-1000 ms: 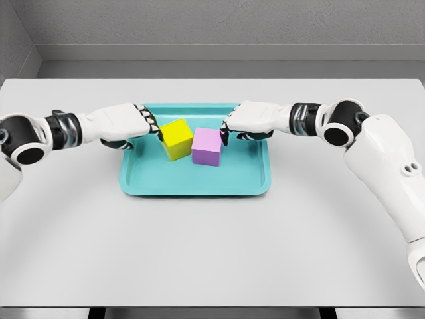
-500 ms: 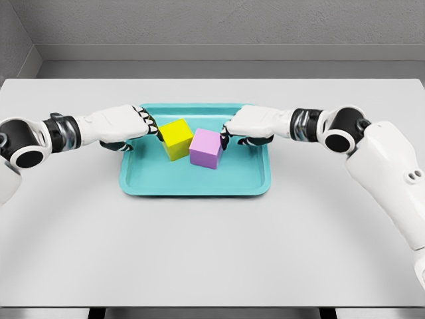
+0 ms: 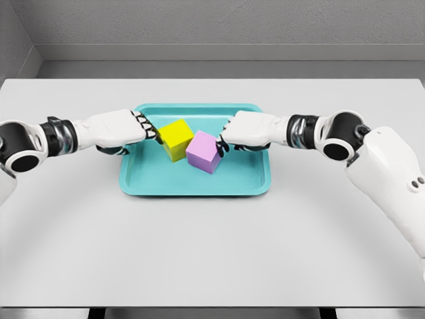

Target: Push two cubes

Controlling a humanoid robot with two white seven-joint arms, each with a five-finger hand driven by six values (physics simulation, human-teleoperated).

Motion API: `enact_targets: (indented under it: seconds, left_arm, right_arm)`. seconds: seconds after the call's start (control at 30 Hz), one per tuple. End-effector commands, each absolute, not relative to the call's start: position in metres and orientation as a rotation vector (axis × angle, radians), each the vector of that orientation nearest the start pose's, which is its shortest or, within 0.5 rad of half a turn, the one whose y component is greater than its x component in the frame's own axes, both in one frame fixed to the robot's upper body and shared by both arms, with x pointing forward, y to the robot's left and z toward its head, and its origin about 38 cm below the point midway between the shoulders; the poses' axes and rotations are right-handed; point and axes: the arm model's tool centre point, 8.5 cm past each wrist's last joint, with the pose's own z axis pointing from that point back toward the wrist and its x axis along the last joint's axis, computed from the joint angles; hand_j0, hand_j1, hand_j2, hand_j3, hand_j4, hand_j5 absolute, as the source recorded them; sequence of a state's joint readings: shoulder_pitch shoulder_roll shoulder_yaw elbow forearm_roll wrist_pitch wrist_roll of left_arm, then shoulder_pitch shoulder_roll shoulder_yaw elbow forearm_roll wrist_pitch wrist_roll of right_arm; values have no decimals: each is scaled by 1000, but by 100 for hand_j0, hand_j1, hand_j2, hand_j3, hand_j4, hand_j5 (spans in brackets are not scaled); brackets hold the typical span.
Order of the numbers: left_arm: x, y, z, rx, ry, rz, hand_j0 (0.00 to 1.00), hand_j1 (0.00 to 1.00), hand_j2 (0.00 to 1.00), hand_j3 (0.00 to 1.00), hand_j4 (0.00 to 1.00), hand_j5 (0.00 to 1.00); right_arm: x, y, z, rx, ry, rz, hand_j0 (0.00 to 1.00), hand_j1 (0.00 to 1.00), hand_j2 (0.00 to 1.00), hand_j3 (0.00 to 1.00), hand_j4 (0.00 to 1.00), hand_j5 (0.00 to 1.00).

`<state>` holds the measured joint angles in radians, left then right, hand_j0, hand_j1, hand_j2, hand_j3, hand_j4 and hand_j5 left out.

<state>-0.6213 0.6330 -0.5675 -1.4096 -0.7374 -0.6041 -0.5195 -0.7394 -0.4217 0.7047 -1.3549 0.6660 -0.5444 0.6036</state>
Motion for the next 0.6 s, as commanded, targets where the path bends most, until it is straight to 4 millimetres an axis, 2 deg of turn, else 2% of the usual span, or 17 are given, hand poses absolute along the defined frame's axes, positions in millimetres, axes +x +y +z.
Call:
enact_targets:
  seconds: [0.0,0.13,0.37,0.57]
  left_arm:
    - [448,256,181,-727,1787,3056,80,80,80,80,80,80]
    - [445,260,183,-739,1773,3054,80,80,80,80,80,80]
    - [443,282,192,-764,1774,3076,80,80,80,80,80,80]
    - [440,286,199,-767,1783,3063,80,80,80,80,80,80]
  right_arm:
    - [450,-143,175,380,1775,-2973,55,55,55,55,55,55]
    - [452,-154,174,402,1759,-2997,56,56,56,56,56,56]
    - [451,-156,173,398,1754,-3002,56,56,56,56,56,56]
    - [453,-163,174,417,1749,-3014,56,56,56,56,56,56]
